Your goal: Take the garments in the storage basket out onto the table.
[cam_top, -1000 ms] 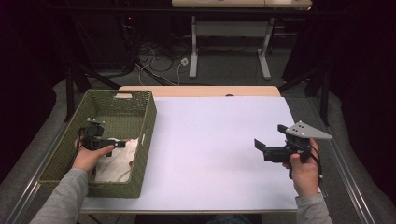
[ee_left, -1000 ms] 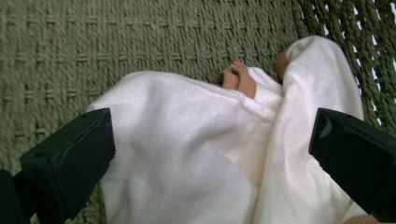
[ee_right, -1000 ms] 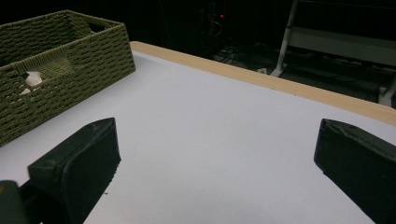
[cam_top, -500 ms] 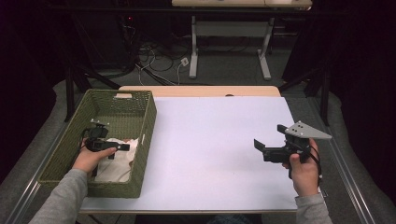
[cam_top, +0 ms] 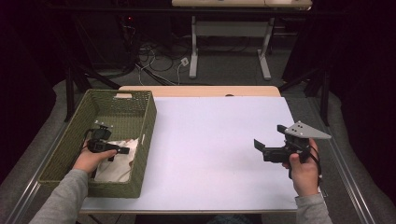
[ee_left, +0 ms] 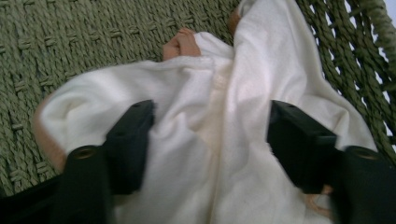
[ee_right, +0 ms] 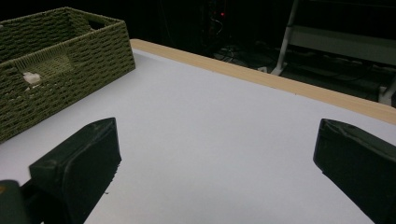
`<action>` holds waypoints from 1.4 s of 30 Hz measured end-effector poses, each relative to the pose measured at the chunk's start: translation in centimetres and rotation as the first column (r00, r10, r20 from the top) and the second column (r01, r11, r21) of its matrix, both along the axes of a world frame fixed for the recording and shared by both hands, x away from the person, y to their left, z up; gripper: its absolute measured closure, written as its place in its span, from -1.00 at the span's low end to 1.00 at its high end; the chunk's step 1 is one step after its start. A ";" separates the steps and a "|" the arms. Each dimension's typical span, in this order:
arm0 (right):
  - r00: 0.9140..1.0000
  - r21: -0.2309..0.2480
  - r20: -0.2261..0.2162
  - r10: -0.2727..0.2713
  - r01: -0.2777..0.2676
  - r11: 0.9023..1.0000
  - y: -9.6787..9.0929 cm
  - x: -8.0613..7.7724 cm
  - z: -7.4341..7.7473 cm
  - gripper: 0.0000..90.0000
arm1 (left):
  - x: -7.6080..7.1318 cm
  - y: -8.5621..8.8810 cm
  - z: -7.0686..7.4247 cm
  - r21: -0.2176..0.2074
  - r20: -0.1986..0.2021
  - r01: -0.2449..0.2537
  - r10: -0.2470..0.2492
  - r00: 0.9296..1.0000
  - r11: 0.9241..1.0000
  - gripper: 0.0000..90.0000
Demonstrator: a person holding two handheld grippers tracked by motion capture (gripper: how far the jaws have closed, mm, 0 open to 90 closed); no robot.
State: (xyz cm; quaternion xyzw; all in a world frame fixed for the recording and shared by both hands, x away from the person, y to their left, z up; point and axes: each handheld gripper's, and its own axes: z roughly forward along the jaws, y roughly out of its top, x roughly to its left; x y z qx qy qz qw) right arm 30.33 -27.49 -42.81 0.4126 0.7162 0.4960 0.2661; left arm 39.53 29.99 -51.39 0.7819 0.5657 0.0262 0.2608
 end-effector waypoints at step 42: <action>1.000 -0.011 -0.005 -0.020 0.020 1.000 -0.1 0.1 -0.2 -0.98 | -0.2 0.3 1.3 -0.037 -0.003 -0.044 0.044 0.999 0.998 0.92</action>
